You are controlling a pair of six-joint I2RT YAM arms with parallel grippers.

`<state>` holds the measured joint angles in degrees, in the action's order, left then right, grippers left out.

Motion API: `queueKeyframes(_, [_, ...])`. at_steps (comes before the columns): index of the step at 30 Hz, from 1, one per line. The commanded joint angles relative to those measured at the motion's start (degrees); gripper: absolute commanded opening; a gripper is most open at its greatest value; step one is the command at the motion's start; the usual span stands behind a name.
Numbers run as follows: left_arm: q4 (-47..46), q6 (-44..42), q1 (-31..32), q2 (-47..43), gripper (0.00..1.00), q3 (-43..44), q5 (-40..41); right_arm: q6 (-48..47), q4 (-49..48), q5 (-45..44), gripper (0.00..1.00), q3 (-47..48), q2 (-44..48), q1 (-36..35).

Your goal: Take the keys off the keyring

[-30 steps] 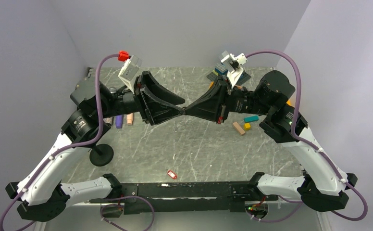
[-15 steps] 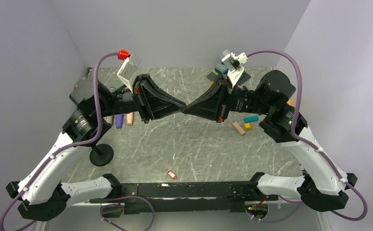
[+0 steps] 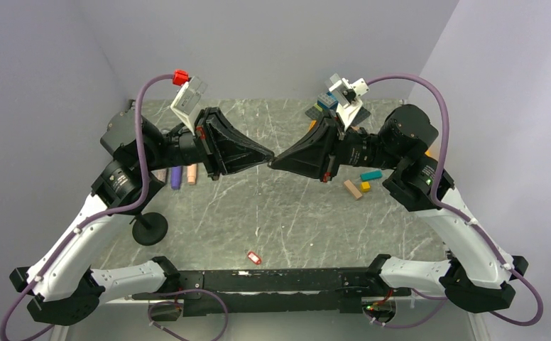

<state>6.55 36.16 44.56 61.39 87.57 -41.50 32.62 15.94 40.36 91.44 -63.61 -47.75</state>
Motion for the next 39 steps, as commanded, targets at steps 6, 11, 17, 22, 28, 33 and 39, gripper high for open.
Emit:
queueKeyframes(6, [2.2, -1.1, 0.0, 0.5, 0.0, 1.4, 2.3, 0.2, -5.0, -2.5, 0.0, -0.8, 0.6, -1.0])
queueKeyframes(11, [4.1, -2.0, 0.0, -0.7, 0.0, 0.8, 6.0, 0.2, -5.2, -4.9, 0.5, -1.6, 1.2, -0.9])
queueKeyframes(17, [4.7, -2.1, -0.2, -1.3, 0.0, 0.7, 7.0, 0.6, -6.7, -8.4, 0.92, -4.5, 3.4, -1.0])
queueKeyframes(22, [5.5, -2.7, -0.7, -2.3, 0.0, -0.3, 8.4, 0.4, -5.6, -12.0, 1.0, -6.1, 5.2, -1.0])
queueKeyframes(28, [7.6, -2.7, -2.2, -4.3, 0.0, -2.9, 12.1, -0.6, -0.6, -19.8, 1.0, -8.1, 7.6, -1.0])
queueKeyframes(33, [11.5, -3.5, -3.9, -6.3, 0.0, -5.8, 16.4, 0.2, 5.5, -24.6, 1.0, -10.4, 8.6, -1.0])
queueKeyframes(39, [12.8, -1.9, -7.4, -10.6, 0.0, -14.5, 22.2, 3.3, 12.3, -27.7, 1.0, -13.6, 8.7, -0.9])
